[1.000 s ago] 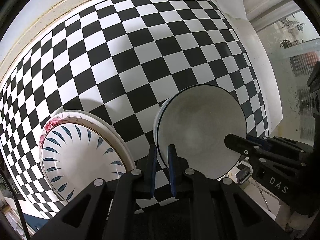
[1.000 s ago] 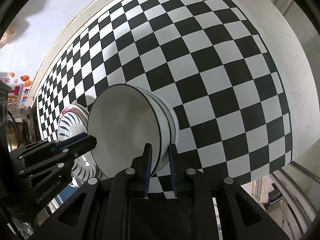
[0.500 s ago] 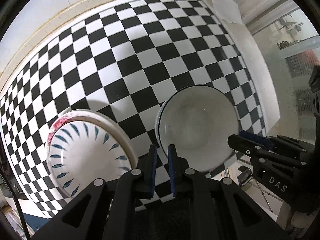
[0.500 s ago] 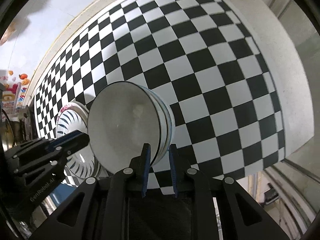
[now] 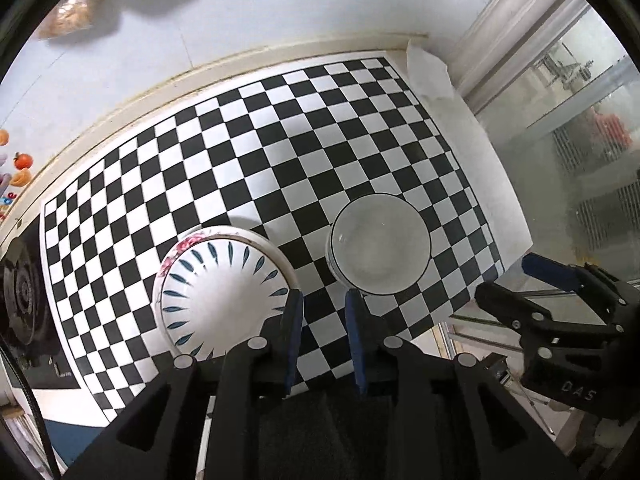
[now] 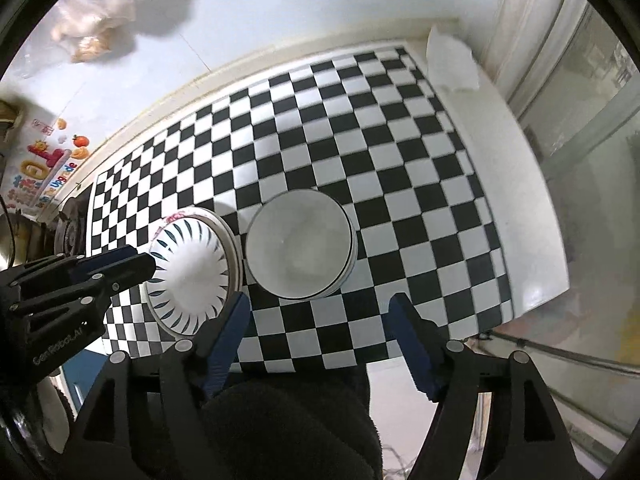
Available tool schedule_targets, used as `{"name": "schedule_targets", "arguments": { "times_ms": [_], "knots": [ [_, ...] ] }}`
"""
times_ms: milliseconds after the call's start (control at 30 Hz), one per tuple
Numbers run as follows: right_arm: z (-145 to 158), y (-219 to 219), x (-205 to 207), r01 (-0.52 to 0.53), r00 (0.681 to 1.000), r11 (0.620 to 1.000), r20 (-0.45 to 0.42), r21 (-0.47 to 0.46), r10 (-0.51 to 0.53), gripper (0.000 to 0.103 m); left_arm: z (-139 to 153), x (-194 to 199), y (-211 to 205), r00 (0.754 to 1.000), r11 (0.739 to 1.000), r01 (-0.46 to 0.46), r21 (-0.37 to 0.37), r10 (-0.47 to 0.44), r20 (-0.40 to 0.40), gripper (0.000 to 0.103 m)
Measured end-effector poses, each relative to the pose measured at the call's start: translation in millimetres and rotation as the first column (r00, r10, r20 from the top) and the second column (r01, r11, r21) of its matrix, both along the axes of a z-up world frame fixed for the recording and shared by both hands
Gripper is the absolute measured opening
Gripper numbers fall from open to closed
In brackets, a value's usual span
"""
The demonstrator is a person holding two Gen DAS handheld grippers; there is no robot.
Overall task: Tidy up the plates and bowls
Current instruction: 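Set the bowl stack on the cloth beside the plates and open grippers, then grip the bowl stack's rim again with both grippers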
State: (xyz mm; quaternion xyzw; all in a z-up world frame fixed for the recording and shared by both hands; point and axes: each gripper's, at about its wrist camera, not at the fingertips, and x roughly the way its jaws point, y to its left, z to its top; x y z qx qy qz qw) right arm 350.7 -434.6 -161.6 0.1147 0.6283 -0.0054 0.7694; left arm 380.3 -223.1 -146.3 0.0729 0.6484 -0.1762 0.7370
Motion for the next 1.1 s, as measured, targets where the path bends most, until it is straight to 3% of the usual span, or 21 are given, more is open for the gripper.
{"name": "schedule_targets", "arguments": {
  "times_ms": [300, 600, 800, 967, 1100],
  "knots": [
    [37.4, 1.3, -17.7, -0.009, 0.999, 1.0, 0.045, -0.017, 0.01, 0.077, 25.1, -17.4, 3.8, 0.999, 1.0, -0.016, -0.007, 0.016, 0.036, 0.02],
    [51.8, -4.2, -24.1, 0.005, 0.997, 1.0, 0.078, -0.022, -0.004, 0.077, 30.2, -26.2, 3.0, 0.999, 1.0, -0.027, -0.002, 0.027, 0.047, 0.02],
    [32.0, -6.8, -21.6, 0.013, 0.999, 1.0, 0.044, 0.001, -0.014, 0.081, 18.6, -18.8, 1.6, 0.999, 0.999, -0.04, -0.035, 0.04, -0.003, 0.02],
    [-1.5, -15.1, -14.7, 0.049, 0.999, 0.997, -0.004, 0.057, -0.049, 0.084, -18.5, 2.1, 3.2, 0.99, 0.992, -0.095, -0.088, 0.085, -0.112, 0.02],
    [-34.4, -27.5, -4.5, 0.091, 0.995, 0.991, -0.037, 0.099, -0.088, 0.084, -54.1, 27.5, 9.0, 0.967, 0.977, -0.175, -0.124, 0.147, -0.209, 0.02]
  ]
}}
